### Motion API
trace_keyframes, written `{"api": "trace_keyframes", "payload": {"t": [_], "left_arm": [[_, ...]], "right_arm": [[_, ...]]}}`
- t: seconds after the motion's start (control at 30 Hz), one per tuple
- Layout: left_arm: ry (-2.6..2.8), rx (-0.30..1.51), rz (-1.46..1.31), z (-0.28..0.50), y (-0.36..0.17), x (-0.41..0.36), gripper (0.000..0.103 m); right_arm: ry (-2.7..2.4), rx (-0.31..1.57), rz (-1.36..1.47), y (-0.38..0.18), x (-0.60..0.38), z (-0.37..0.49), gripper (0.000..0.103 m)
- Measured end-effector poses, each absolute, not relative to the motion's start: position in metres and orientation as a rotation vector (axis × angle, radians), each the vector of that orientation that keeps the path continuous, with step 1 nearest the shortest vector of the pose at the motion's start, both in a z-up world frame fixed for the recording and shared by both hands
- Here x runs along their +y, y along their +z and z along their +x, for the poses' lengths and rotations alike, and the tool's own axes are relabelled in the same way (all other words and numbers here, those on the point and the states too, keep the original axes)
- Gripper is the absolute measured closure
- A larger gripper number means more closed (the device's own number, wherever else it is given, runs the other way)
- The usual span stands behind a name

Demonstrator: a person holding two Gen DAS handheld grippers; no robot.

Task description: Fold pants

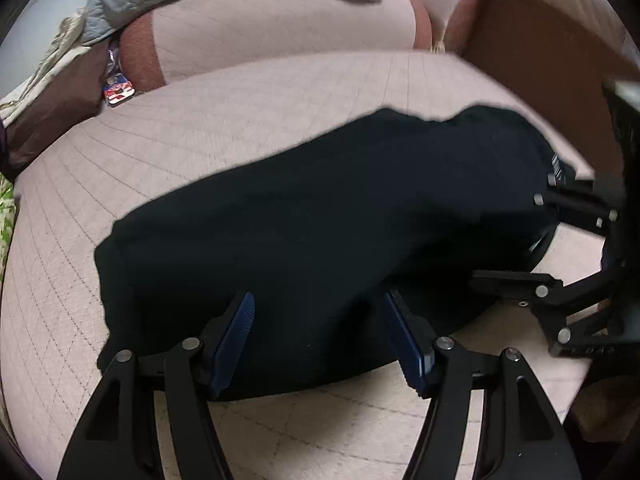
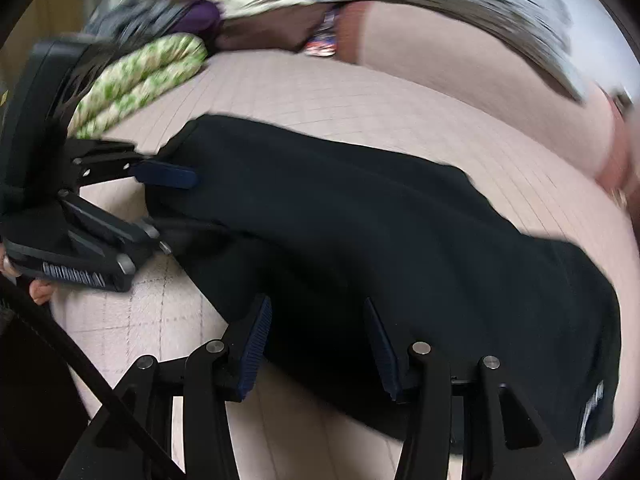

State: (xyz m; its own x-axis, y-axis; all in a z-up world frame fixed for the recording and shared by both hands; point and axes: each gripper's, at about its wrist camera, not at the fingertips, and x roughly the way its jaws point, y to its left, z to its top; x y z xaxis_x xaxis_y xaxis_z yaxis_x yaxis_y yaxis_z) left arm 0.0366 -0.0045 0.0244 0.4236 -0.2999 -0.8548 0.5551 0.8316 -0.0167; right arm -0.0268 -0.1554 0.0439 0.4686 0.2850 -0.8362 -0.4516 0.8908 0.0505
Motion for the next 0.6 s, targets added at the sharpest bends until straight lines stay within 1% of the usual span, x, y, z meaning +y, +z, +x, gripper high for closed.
{"api": "trace_keyframes", "payload": {"t": [0.03, 0.07, 0.13, 0.17, 0.2, 0.23, 0.33, 0.47, 0.6], "left_arm": [[-0.536, 1.012, 0.309, 0.035, 0.019, -0.007, 0.048], [-0.524, 1.023, 0.325, 0.035, 0.015, -0.005, 0.064], [-0.523, 1.016, 0.305, 0.038, 0.017, 0.001, 0.074], [-0.516, 1.024, 0.288, 0.039, 0.018, 0.006, 0.087], [-0.530, 1.030, 0.262, 0.041, 0.020, 0.011, 0.088], [-0.551, 1.037, 0.225, 0.041, 0.021, 0.013, 0.088], [-0.576, 1.037, 0.197, 0.039, 0.025, 0.015, 0.089], [-0.616, 1.017, 0.179, 0.032, 0.039, 0.016, 0.090], [-0.660, 1.064, 0.195, 0.022, 0.038, 0.018, 0.090]], "right_arm": [[0.466, 1.001, -0.207, 0.039, -0.150, -0.019, 0.051], [0.473, 1.020, -0.224, 0.033, -0.145, -0.012, 0.051], [0.463, 1.039, -0.260, 0.022, -0.141, -0.005, 0.057], [0.467, 1.035, -0.252, 0.022, -0.141, -0.001, 0.061], [0.472, 1.042, -0.227, 0.023, -0.144, 0.002, 0.077], [0.478, 1.059, -0.183, 0.026, -0.148, 0.006, 0.090], [0.488, 1.068, -0.116, 0.036, -0.157, 0.009, 0.092], [0.532, 1.070, -0.022, 0.050, -0.170, 0.002, 0.092], [0.587, 1.110, 0.039, 0.044, -0.172, -0.006, 0.092]]}}
